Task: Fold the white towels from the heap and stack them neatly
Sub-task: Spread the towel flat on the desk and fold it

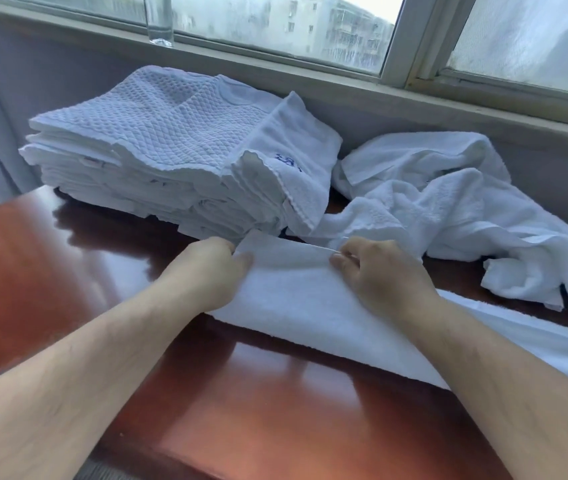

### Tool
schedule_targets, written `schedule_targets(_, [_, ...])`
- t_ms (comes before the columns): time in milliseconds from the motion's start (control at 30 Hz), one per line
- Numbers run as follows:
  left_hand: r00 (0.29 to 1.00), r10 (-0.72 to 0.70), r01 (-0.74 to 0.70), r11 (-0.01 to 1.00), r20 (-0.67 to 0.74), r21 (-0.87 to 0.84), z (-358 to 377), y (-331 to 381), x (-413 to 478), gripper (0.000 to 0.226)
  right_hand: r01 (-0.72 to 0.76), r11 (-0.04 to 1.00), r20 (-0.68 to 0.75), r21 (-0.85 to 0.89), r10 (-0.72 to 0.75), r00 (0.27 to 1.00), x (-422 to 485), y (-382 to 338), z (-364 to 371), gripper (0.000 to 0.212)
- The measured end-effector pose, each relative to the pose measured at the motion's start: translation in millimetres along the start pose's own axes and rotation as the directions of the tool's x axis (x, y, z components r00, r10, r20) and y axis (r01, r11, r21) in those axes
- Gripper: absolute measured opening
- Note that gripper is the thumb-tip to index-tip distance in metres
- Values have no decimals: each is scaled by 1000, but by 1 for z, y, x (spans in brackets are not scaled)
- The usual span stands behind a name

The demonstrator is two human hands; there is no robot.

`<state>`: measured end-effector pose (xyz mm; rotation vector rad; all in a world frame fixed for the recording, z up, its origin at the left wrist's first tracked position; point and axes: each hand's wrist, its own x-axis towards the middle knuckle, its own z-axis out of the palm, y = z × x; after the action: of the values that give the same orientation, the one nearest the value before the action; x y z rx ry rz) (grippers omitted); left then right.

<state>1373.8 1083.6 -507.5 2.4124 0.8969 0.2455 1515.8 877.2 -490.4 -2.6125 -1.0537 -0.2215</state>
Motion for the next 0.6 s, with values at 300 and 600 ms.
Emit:
schedule_targets(300, [993, 22, 4, 975, -117, 222, 6, 4, 1, 31, -46, 997, 10, 60, 46, 999, -3, 26, 17, 36])
schedule_targets(600, [952, 93, 29, 921, -291, 389, -9, -3, -10, 22, -17, 999, 74, 40, 14, 997, -30, 34, 8, 25])
